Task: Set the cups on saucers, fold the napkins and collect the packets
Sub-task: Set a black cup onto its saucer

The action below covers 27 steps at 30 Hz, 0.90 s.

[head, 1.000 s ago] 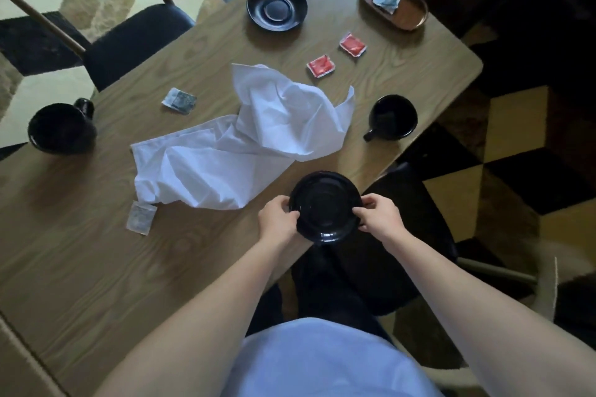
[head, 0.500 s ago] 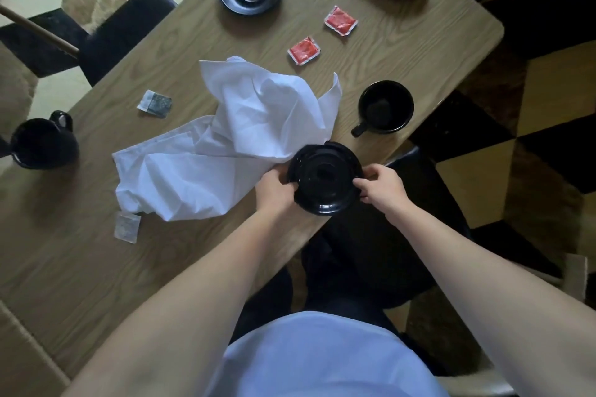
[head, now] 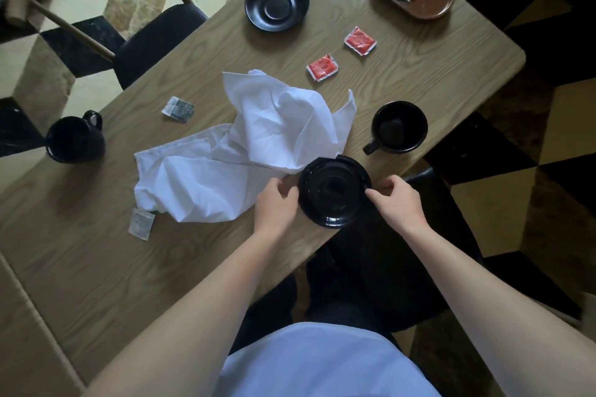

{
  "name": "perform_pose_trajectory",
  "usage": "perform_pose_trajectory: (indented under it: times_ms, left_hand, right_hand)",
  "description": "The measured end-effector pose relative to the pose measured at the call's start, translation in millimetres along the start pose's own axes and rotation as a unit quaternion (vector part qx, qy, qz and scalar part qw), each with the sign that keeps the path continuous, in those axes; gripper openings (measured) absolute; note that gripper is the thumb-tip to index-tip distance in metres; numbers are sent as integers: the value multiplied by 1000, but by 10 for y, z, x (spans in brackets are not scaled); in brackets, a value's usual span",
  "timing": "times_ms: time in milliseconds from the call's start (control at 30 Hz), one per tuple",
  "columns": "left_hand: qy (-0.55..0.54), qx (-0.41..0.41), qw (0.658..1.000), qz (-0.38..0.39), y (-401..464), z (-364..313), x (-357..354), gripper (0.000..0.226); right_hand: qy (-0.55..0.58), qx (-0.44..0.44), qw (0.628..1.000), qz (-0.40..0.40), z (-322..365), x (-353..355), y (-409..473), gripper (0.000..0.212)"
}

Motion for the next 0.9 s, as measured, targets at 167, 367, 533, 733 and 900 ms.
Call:
perform_pose_trajectory:
  times_ms: [167, 367, 533, 733, 900]
  left_hand:
    - [-14, -53, 998, -14, 94, -133, 246, 31]
    - [-25, -69, 996, 40, 420, -259, 253, 51]
    - [-17, -47, 993, 104, 701, -311, 274, 69]
    - [104, -38, 957, 267, 951, -640, 706, 33]
    - [-108, -28, 981, 157, 1781, -1280, 1631, 18]
  right_hand:
    - [-24, 157, 987, 18, 718, -132, -51, 34]
    - [-82, 116, 985, 93, 1470, -632, 410, 37]
    - [-143, 158, 968, 129, 1817, -919, 662, 32]
    - [-382, 166, 888, 196, 2118, -916, 859, 30]
    - [-226, 32, 937, 264, 2773, -475, 1471, 22]
Point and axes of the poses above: each hand's wrist, its own y-axis towards the middle knuckle, its own x-axis out of the back of the hand, z = x × y, the point moved 7 cm from there along y, towards the middle knuckle, and after that the axes turned 5 degrees about y, right-handed, at the moved point
